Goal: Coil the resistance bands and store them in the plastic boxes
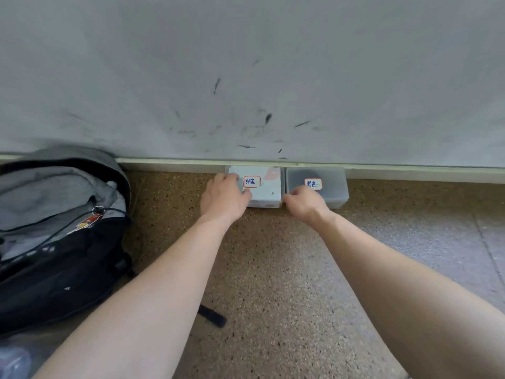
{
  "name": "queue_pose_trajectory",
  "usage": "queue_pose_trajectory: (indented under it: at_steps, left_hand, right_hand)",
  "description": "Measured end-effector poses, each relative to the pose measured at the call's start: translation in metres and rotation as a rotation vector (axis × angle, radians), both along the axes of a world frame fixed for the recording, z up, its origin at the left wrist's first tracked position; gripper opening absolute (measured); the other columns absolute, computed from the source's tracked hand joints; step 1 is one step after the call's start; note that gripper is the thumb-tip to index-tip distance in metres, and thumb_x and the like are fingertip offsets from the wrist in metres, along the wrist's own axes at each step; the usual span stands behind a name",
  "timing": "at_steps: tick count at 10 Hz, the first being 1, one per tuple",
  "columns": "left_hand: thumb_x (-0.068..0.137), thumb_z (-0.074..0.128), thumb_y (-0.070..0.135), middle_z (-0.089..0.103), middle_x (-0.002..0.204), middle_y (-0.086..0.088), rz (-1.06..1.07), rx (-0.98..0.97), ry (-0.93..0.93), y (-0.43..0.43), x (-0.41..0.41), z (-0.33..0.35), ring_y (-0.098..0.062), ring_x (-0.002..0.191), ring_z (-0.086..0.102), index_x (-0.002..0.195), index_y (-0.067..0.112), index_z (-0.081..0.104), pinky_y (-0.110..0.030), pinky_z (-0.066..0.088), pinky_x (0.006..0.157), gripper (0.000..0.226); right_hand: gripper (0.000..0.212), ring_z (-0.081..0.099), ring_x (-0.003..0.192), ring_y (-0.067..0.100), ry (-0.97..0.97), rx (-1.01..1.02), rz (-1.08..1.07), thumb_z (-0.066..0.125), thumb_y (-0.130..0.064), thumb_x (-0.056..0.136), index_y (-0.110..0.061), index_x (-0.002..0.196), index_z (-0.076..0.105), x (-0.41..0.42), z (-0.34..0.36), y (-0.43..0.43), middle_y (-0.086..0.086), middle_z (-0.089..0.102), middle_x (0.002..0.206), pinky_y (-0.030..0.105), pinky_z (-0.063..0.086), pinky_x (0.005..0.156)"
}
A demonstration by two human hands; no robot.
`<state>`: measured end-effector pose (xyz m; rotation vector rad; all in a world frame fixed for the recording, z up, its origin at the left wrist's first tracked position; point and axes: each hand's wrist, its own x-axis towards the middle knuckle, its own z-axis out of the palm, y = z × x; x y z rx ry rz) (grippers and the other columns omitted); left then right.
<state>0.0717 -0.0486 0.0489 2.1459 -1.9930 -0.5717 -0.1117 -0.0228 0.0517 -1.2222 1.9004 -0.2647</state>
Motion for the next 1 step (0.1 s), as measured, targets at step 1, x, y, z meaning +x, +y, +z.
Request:
queue_pose_trajectory:
  at_steps: [1]
  left_hand:
    - [0.092,0.056,0.045,0.047,0.145,-0.006,-0.125,-0.011,-0.109,0.0122,-0.0006,0.0347,-0.030,0.130,0.047,0.142,0.020,0.048,-0.041,0.044,0.100,0.057]
  right_hand:
    - [0.027,0.065,0.093,0.033,0.145,-0.069,0.039,0.052,-0.025,0.095,-0.006,0.108,0.066,-0.0106,0.0364,0.0114,0.013,0.066,0.102,0.040,0.054,0.082]
